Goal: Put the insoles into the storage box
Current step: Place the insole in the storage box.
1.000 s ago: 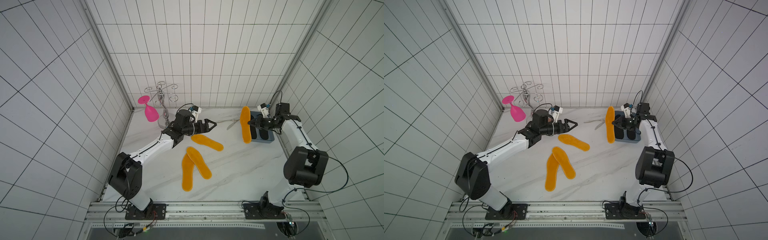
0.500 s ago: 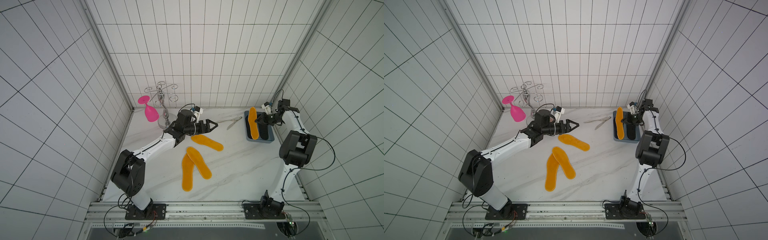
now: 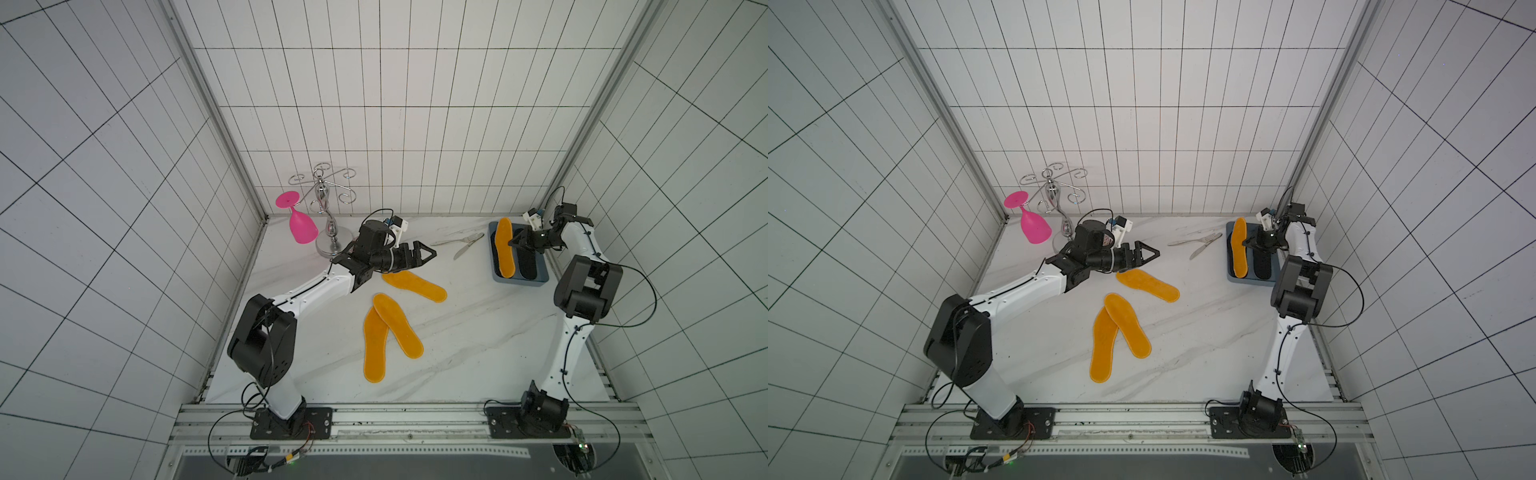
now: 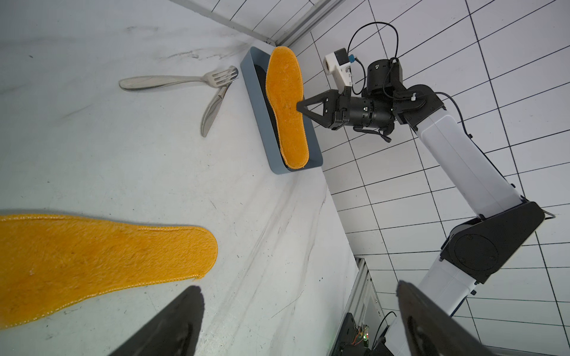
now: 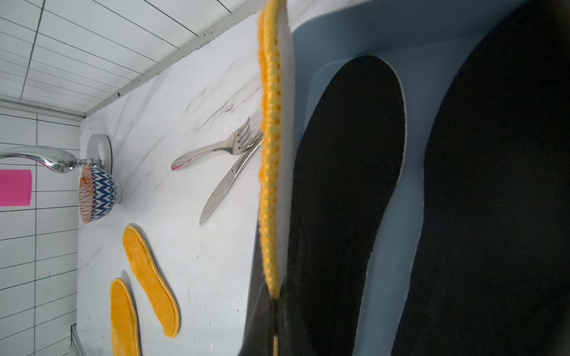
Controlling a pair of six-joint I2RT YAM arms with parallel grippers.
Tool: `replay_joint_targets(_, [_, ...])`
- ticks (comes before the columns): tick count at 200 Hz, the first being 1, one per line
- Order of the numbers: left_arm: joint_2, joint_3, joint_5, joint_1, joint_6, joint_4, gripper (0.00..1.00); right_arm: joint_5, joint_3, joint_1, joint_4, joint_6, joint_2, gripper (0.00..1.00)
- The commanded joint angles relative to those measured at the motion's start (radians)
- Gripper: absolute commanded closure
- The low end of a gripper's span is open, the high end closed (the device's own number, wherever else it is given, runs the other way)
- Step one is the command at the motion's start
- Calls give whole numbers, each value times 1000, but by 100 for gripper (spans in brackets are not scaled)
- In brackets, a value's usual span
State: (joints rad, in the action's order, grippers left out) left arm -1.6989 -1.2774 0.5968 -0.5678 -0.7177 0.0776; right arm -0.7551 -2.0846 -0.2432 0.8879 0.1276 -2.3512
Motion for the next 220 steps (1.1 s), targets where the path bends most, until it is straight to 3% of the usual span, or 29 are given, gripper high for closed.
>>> replay_joint_targets(1, [-20, -47, 6, -3, 19, 31, 1, -60, -52, -13, 8, -16, -29, 100])
replay_joint_targets(60, [-44, -67, 4, -4, 24, 63, 1, -125, -82, -33, 1, -29, -108, 100])
replay_joint_targets(170, [-51, -60, -11, -3, 36, 101, 1, -22, -187, -36, 65, -4, -201, 100])
replay_joint_targets(220, [-54, -64, -11, -4, 42, 110, 1, 9, -183, -33, 77, 9, -185, 77])
